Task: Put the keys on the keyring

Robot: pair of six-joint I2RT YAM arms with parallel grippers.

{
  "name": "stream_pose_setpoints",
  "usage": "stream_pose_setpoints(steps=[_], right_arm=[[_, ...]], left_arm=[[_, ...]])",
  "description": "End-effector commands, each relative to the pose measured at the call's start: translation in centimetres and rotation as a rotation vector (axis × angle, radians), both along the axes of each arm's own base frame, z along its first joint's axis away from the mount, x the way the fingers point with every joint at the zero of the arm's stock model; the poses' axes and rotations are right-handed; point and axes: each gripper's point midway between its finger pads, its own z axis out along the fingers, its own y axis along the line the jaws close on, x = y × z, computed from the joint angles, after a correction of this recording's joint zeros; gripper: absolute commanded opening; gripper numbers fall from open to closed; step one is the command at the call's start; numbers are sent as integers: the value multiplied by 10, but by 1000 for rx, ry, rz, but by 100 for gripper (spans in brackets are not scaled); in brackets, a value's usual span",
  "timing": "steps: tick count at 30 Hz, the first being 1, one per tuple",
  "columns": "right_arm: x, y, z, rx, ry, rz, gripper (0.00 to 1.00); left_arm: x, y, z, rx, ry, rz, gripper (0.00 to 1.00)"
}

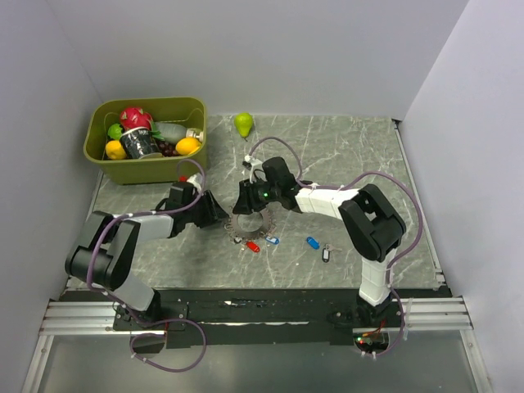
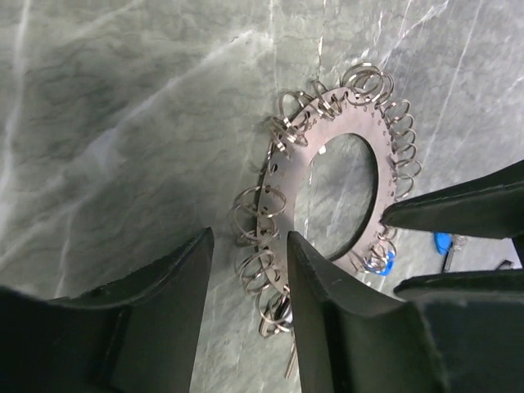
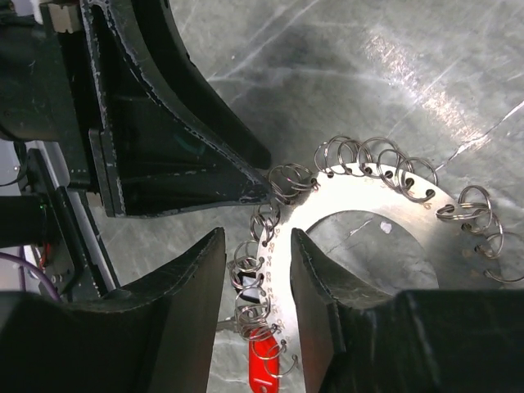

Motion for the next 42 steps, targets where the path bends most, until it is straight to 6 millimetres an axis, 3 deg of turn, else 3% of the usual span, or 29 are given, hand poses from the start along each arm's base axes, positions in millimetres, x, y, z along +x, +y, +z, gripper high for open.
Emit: stream_pose_setpoints(steps=[1,12,16,21,26,29,42], right_arm=[[4,12,18,53,-20,17,44],[1,12,17,58,-6,19,43],[0,12,16,61,-4,20,43],[-1,10,16,63,2,16,44],[-2,10,20,74,0,12,45],[-1,10,25,85,-10,6,46],[-1,8,18,68,-6,0,52]], left_arm=[[9,-1,-6,88,-33,1,46],[12,-8,-7,113,-41,-25,17],[12,-9,-2,104,-57,-33,11],[11,-8,1,115,-63,-35,20],[12,-2,11,137,-82,-19,45],[12,-1,16,141,-85,-10,52],[15,4,26,142,-112,-1,54]])
